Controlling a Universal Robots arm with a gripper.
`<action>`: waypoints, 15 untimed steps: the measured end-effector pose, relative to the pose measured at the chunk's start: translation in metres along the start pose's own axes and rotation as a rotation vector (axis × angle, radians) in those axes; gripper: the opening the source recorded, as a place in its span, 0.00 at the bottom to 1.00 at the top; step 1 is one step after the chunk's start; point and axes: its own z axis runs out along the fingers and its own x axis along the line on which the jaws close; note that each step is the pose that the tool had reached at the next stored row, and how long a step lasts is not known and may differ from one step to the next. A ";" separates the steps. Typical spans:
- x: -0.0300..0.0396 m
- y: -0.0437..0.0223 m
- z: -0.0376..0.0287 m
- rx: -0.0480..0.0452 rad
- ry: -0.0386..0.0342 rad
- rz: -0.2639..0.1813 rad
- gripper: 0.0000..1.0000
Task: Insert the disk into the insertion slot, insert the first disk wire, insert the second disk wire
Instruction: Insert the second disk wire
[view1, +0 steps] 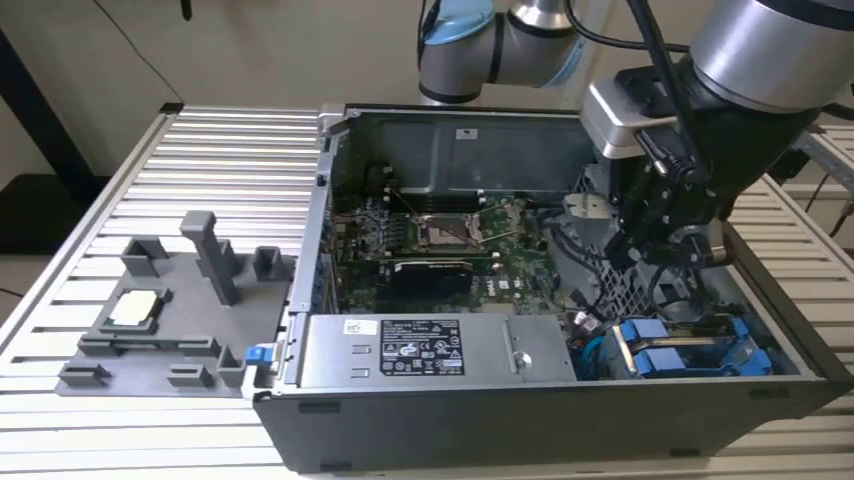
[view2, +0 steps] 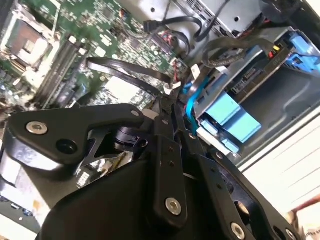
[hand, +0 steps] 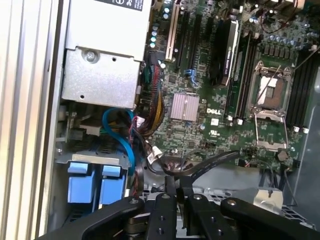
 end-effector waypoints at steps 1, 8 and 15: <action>0.0001 -0.0003 0.0003 -0.0015 0.0107 0.000 0.16; 0.0042 -0.0162 0.0043 -0.0072 0.0504 -0.001 0.16; 0.0181 -0.0251 0.0052 -0.0076 0.0534 -0.001 0.16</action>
